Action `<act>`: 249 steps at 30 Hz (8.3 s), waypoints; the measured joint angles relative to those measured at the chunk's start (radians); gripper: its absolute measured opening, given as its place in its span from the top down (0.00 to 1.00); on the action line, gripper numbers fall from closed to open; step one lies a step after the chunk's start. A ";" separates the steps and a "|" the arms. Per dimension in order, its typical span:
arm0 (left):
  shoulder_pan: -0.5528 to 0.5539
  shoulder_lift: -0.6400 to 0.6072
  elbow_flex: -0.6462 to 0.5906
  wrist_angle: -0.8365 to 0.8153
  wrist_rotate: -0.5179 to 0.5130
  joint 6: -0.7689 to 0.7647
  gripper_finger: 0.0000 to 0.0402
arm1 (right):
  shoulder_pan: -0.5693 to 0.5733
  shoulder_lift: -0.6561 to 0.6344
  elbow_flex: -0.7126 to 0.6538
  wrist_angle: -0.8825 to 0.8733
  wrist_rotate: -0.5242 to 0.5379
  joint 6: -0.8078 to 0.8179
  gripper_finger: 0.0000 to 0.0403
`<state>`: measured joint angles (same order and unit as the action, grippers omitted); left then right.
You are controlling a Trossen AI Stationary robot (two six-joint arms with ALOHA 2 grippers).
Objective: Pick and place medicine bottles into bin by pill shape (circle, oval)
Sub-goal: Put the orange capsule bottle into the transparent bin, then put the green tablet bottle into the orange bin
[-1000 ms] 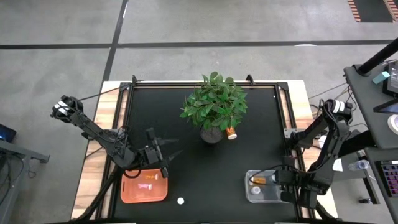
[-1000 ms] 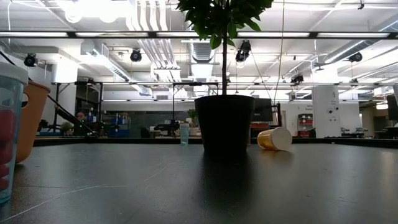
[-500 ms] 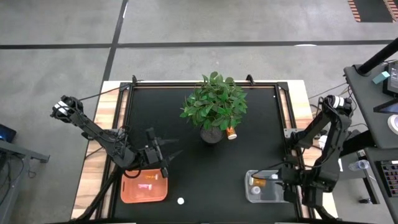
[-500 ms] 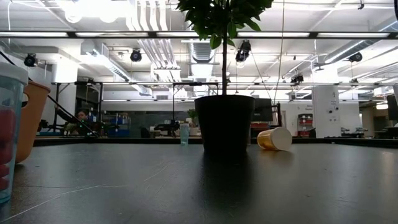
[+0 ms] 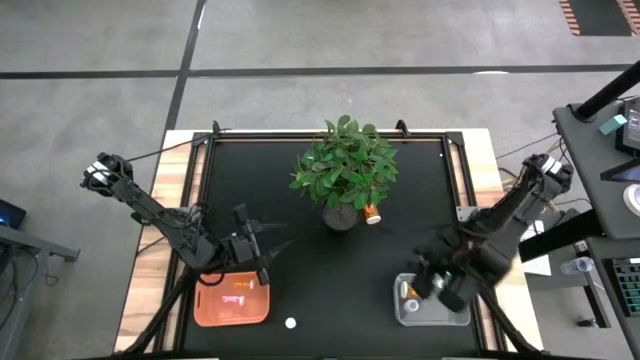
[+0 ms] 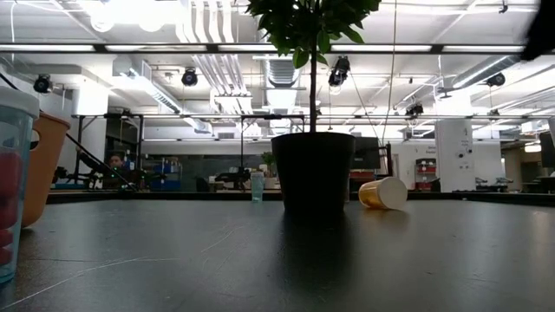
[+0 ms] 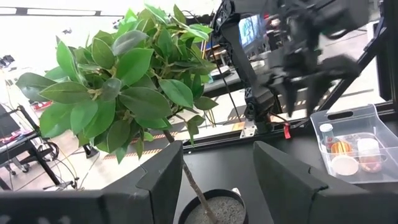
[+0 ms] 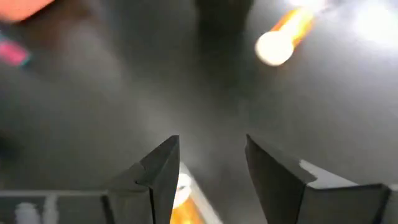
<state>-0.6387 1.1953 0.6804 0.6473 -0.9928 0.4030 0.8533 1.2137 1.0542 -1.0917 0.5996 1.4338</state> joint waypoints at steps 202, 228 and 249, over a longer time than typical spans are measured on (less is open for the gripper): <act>-0.191 -0.104 -0.016 0.000 -0.043 0.074 0.55 | -0.187 0.160 0.105 -0.035 -1.007 -0.274 0.38; -0.179 -0.040 -0.017 0.002 -0.043 -0.156 0.55 | -0.384 -0.468 -0.682 1.486 -0.340 -1.566 0.42; 0.124 0.039 -0.016 -0.097 0.016 -0.583 0.55 | -0.836 -0.769 -0.895 1.579 -0.774 -1.608 0.42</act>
<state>-0.5143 1.2343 0.6640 0.5500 -0.9766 -0.1797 0.0170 0.4448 0.1590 0.4873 -0.1749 -0.1745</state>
